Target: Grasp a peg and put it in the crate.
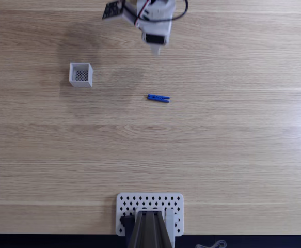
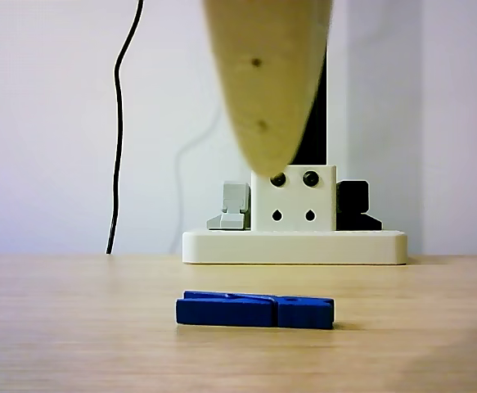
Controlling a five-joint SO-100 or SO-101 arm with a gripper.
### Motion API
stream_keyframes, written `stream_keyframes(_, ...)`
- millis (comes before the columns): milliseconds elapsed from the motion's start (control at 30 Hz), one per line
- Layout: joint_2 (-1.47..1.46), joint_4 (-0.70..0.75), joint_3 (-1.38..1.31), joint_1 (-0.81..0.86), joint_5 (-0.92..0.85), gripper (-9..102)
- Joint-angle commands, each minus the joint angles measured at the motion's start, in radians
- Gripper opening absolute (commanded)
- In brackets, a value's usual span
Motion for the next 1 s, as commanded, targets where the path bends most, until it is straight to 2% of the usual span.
stream_keyframes(0,-0.133,0.028,-0.29,-0.023,-0.008,0)
stream_keyframes(333,-0.486,0.023,-0.681,-0.015,-0.005,1)
stream_keyframes(467,-0.597,0.054,-0.787,-0.017,-0.005,6)
stream_keyframes(733,-0.667,0.097,-0.836,-0.023,0.003,18)
stream_keyframes(967,-0.733,0.092,-0.839,-0.026,0.008,20)
